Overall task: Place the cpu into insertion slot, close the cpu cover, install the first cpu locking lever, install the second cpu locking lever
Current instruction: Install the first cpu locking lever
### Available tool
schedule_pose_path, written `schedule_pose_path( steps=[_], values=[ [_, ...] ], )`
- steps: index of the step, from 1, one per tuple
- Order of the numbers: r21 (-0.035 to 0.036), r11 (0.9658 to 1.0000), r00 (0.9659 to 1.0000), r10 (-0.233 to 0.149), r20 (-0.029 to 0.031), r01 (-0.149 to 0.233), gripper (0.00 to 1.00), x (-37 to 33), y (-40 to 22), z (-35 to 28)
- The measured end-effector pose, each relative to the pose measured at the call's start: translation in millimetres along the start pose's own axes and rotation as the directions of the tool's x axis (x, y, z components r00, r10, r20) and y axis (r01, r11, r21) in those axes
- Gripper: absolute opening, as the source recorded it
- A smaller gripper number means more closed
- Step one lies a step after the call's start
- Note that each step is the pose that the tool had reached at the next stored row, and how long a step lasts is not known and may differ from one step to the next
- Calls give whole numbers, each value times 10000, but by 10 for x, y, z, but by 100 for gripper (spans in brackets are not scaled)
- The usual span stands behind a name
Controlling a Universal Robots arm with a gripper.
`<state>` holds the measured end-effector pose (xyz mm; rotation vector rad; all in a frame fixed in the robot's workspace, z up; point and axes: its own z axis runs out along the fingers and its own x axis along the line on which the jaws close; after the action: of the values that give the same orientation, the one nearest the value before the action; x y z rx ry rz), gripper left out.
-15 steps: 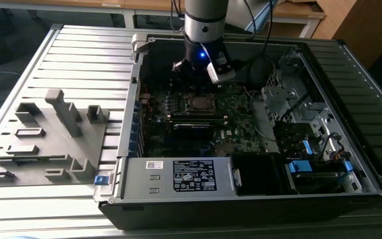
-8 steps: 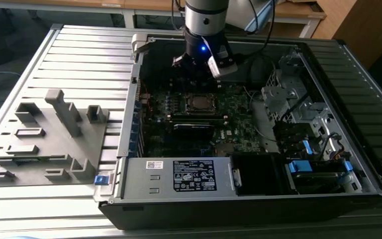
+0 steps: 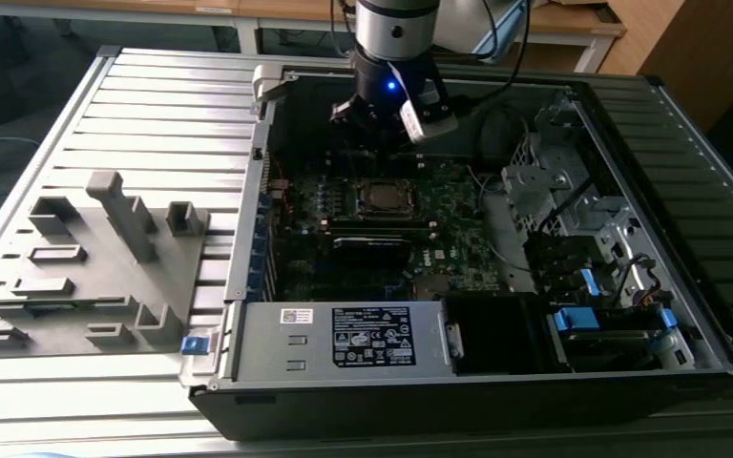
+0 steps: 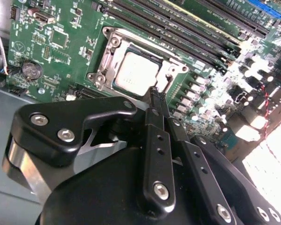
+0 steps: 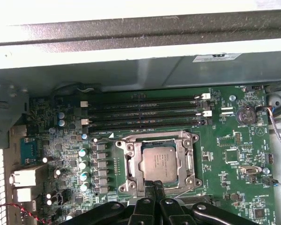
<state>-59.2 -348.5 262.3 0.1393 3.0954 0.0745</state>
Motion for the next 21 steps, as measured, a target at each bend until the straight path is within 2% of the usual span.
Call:
schedule_pose_path(
  steps=[4,10,17,21],
  values=[
    [1,10000,10000,0,-2,0,11,7,-1,-2],
    [-2,10000,10000,0,14,0,11,64,-9,-1],
    [-7,10000,10000,-3,58,3,11,180,-27,-5],
    [-12,10000,9999,-6,119,7,11,281,-43,-10]
  ],
)
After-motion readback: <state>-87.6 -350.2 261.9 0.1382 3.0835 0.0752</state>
